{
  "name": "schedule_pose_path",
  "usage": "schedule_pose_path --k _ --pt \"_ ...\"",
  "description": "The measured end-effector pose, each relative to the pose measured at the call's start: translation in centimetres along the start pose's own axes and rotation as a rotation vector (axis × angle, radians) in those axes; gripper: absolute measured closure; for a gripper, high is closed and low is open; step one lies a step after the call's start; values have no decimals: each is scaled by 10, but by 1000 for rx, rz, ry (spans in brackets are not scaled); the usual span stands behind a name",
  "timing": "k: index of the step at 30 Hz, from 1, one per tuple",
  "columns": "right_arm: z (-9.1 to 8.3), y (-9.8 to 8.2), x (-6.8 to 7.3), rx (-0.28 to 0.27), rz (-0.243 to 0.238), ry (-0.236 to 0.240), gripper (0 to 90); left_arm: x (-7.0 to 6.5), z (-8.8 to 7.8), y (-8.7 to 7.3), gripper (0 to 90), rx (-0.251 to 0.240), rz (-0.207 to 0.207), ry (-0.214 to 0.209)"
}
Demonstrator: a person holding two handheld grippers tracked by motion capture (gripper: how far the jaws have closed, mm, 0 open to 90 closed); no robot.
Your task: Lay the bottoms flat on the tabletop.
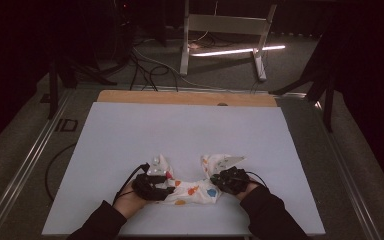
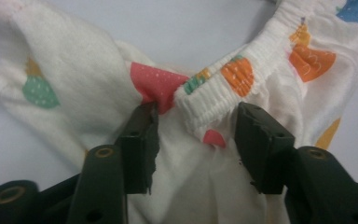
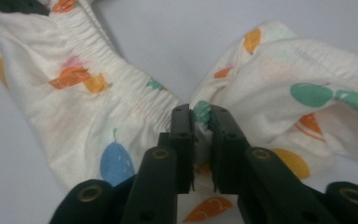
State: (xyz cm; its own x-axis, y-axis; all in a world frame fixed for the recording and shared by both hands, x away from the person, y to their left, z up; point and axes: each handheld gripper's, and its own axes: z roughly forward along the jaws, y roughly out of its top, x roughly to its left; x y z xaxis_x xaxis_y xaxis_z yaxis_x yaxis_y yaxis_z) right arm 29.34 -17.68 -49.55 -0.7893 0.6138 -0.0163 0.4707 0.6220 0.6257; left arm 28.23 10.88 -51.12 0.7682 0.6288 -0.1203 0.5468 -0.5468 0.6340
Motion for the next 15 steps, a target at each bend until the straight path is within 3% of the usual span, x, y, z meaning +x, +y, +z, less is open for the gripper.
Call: schedule_pose_path --k 9,12,15 --pt "-6 1 1 -34 -14 -21 824 -7 4 6 700 -9 27 -4" --pt "-11 2 1 -59 -14 -17 823 -10 -2 7 814 -22 44 -12" --pt "-17 3 0 -85 -18 -13 823 -13 -8 9 851 -49 72 2"
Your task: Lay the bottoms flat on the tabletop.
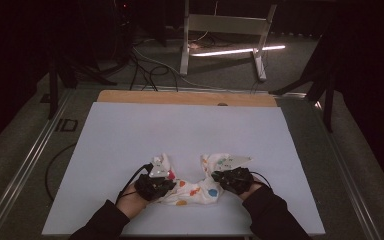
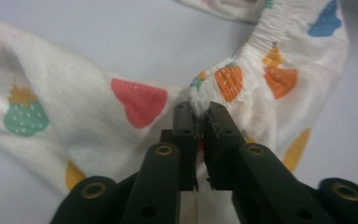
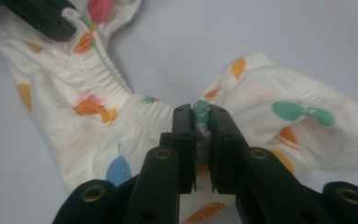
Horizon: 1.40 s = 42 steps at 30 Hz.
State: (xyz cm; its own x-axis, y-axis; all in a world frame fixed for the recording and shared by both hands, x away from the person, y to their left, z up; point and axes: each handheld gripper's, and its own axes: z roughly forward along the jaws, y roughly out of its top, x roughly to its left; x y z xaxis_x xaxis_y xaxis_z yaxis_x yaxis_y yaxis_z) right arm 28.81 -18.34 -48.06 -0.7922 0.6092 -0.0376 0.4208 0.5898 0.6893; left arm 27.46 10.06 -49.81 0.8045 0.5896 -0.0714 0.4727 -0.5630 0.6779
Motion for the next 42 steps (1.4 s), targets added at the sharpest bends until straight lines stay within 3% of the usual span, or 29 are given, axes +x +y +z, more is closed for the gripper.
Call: schedule_pose_path --k 12,15,20,23,28,33,38,40,42 --pt "-31 7 -7 -104 10 -7 816 11 -32 16 868 -96 15 67" --pt "-40 16 -7 -163 9 -21 819 16 -41 26 869 -120 31 92" --pt "-45 28 -10 -191 -3 -41 820 23 -48 38 869 -135 41 114" --pt "-54 38 -13 -238 14 -35 821 26 -61 52 869 -173 48 125" --pt "-67 53 -20 -307 9 -76 820 32 -74 71 869 -197 81 174" --pt "-68 68 -31 -355 55 -97 820 42 -74 87 869 -207 82 210" --pt "-69 70 -28 -382 65 -87 821 48 -74 90 869 -219 56 205" --pt "-75 69 -25 -385 76 -77 820 40 -84 87 869 -255 55 170" --pt "-87 70 -17 -402 51 -80 820 30 -97 87 869 -285 65 143"
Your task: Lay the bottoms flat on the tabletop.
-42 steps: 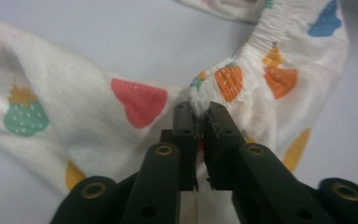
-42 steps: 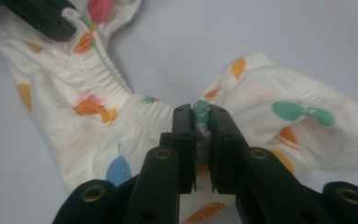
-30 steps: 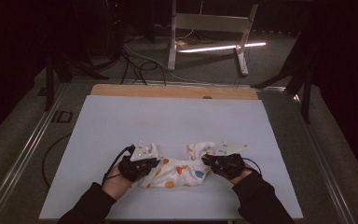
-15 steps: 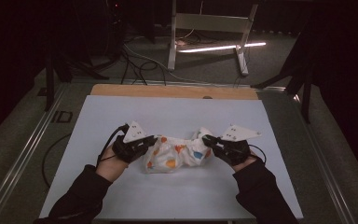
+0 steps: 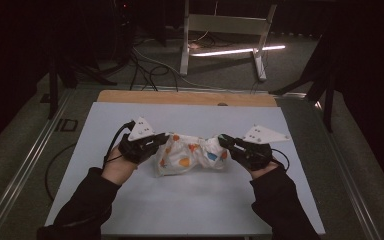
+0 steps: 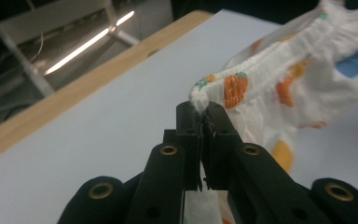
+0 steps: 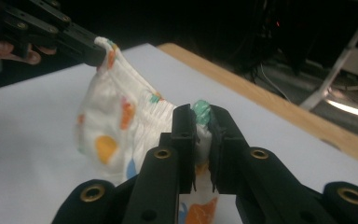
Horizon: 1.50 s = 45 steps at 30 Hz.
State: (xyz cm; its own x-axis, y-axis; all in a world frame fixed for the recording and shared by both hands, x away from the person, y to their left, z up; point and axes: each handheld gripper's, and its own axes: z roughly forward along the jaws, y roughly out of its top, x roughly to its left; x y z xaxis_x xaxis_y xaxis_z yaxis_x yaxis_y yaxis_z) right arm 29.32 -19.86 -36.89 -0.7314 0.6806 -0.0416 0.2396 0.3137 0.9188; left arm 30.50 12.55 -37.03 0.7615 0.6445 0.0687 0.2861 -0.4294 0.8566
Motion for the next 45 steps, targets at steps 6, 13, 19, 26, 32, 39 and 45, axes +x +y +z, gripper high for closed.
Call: schedule_pose_path --k 6,13,19,26,32,39,45 --pt "-40 24 12 -126 -32 15 820 -10 -37 27 869 -72 32 -33" --pt "25 -2 -34 7 114 -88 820 31 39 13 868 66 -101 -22" --pt "68 -37 -54 98 177 -120 819 51 89 -11 867 130 -157 -3" --pt "102 -48 -70 151 225 -140 815 72 114 -19 865 144 -197 36" --pt "132 -48 -78 195 255 -186 816 85 134 -20 859 188 -197 116" --pt "153 -45 -85 202 303 -188 393 100 144 -25 504 196 -225 164" --pt "148 -46 -89 206 301 -160 189 98 142 -30 138 217 -250 97"
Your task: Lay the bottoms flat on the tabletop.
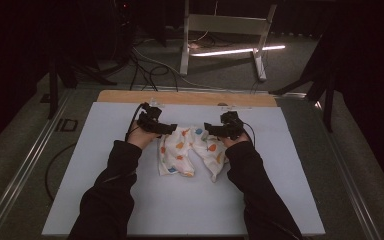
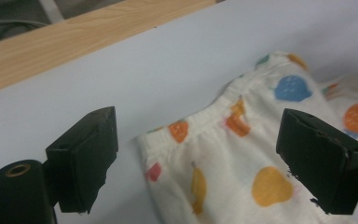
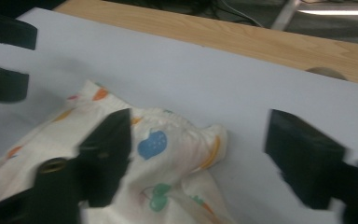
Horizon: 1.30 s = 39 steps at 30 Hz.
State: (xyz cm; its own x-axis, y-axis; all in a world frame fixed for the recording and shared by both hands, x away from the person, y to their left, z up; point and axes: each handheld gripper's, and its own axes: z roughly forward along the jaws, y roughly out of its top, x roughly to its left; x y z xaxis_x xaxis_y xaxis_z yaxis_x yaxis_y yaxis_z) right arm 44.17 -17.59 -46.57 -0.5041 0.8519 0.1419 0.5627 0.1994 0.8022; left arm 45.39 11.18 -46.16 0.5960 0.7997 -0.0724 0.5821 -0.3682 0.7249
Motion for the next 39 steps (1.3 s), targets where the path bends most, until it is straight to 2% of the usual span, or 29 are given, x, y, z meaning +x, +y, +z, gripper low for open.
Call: schedule_pose_path --k 1,2,4,5,11,15,18,24,26,29,31,32,37,39 --pt "-1 -1 -2 8 -3 25 138 0 -1 -1 119 -1 -3 -17" --pt "-4 -2 -4 1 -8 34 135 -1 -1 -1 68 2 -3 -25" --pt "-8 -3 -5 12 -31 37 107 -5 -5 -2 24 3 8 -46" --pt "-10 -4 -5 13 -36 37 107 -5 -5 -2 22 3 8 -46" --pt "-21 -5 -11 4 -37 31 107 -13 -16 -5 6 -16 25 -106" --pt "-30 -7 -15 -1 -43 33 111 -18 -23 -9 5 -15 48 -122" --pt "-37 -11 -16 3 -62 51 113 -21 -31 -13 5 -29 56 -138" --pt "-52 -21 -10 9 -96 80 135 -29 -45 -24 5 -51 65 -180" --pt "-58 -24 -8 6 -102 94 136 -35 -53 -30 5 -55 83 -204" --pt "-65 -27 -6 3 -109 102 137 -39 -59 -34 5 -54 95 -217" --pt "-73 -32 -3 -3 -115 113 137 -46 -66 -39 5 -48 120 -235" --pt "-76 -34 -1 -6 -121 121 136 -52 -74 -44 5 -44 148 -251" --pt "-95 -47 9 -14 -146 145 137 -63 -91 -57 16 -40 198 -273" --pt "-101 -53 12 -16 -155 158 136 -67 -97 -65 49 -47 206 -275"
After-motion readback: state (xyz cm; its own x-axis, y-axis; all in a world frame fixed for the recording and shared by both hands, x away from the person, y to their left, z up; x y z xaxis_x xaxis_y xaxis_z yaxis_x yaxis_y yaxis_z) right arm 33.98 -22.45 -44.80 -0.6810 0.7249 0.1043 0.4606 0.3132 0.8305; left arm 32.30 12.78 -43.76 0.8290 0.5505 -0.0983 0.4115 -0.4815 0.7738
